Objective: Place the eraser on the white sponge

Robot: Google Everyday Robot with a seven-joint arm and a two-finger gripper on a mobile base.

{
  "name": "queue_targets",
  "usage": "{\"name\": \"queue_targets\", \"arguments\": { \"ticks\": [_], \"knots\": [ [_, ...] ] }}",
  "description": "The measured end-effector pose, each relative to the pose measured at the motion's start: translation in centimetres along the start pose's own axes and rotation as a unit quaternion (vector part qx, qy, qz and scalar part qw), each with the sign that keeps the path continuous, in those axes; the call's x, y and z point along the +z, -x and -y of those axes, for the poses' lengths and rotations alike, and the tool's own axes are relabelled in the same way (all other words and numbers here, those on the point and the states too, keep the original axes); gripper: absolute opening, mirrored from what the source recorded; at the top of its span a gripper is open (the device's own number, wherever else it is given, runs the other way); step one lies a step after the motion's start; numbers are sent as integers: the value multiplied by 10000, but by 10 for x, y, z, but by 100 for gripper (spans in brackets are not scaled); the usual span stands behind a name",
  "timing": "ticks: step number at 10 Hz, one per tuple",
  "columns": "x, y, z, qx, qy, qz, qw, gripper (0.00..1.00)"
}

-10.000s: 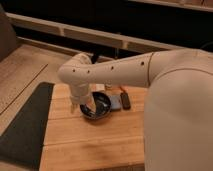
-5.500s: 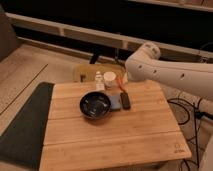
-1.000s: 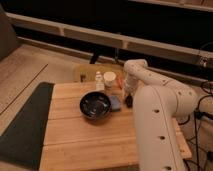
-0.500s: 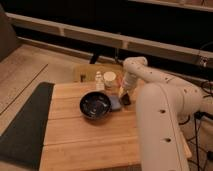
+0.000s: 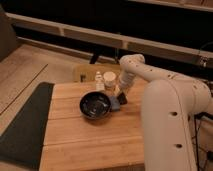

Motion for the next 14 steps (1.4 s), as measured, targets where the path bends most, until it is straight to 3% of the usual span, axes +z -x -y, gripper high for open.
{"name": "queue_targets", "arguments": {
  "ticks": [5, 10, 14],
  "knots": [
    [13, -4, -28, -353, 117, -189, 9991, 2],
    [17, -2, -34, -430, 135, -245, 9987, 43],
    [17, -2, -34, -429, 136, -243, 9987, 43]
  ]
}}
